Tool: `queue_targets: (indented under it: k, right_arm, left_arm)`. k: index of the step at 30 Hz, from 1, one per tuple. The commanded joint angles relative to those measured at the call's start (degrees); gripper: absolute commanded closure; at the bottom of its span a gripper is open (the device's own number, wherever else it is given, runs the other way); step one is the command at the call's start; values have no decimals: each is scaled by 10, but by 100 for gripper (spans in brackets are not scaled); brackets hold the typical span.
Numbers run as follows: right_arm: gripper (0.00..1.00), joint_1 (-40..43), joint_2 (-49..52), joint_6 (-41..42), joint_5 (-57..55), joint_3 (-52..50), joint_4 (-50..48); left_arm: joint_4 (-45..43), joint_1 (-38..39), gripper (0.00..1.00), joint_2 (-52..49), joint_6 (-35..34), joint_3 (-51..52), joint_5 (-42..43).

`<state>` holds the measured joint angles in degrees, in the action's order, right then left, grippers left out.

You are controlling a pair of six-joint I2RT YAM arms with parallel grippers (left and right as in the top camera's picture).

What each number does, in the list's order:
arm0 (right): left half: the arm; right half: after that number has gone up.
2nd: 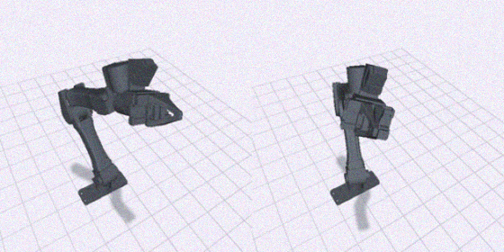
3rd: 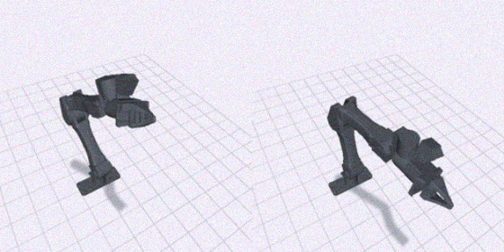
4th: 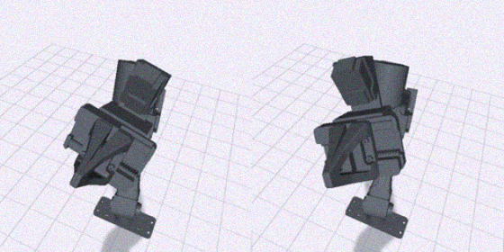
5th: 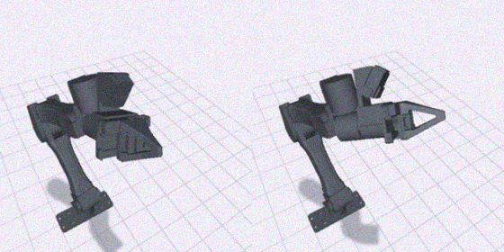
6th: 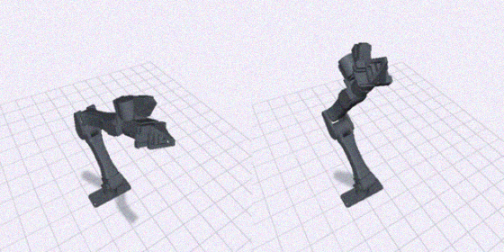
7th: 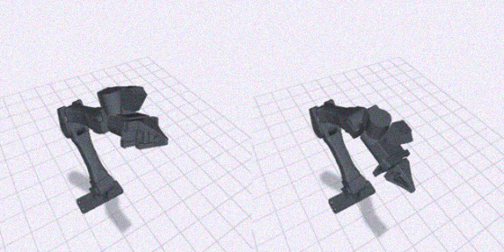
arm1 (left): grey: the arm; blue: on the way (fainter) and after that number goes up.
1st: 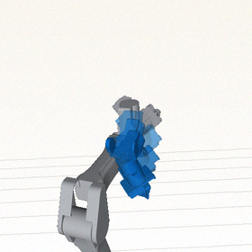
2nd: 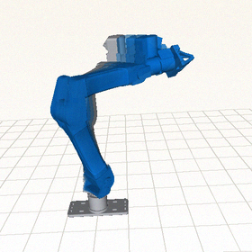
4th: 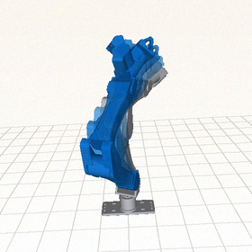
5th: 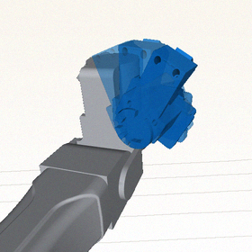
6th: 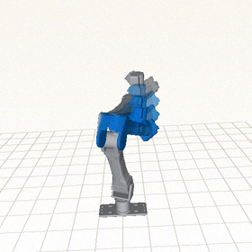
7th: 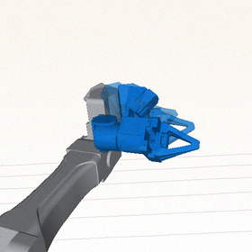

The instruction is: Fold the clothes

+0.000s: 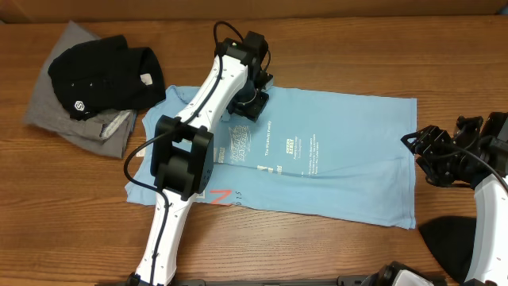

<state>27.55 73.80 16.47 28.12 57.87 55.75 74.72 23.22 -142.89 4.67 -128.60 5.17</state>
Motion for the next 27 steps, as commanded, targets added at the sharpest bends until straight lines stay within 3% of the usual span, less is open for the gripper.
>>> queue_targets:
  k: [1, 9, 12, 15, 22, 27]
  right_arm:
    - [30, -2, -5, -4, 0, 14, -1]
    - [30, -2, -5, -5, 0, 14, -1]
    - [30, -2, -5, -5, 0, 14, -1]
    - [30, -2, -5, -4, 0, 14, -1]
    - [30, -2, -5, -5, 0, 14, 1]
    - [30, -2, -5, -5, 0, 14, 1]
  left_arm:
    - [-16, -4, 56, 1, 2, 9, -30]
    - [-47, 2, 61, 0, 5, 59, 7]
    - [-43, 3, 83, 0, 5, 65, 9]
    - [-38, 3, 96, 1, 4, 57, 8]
    - [-2, -1, 96, 1, -6, -2, 6]
    - [30, -1, 90, 1, -6, -59, 4]
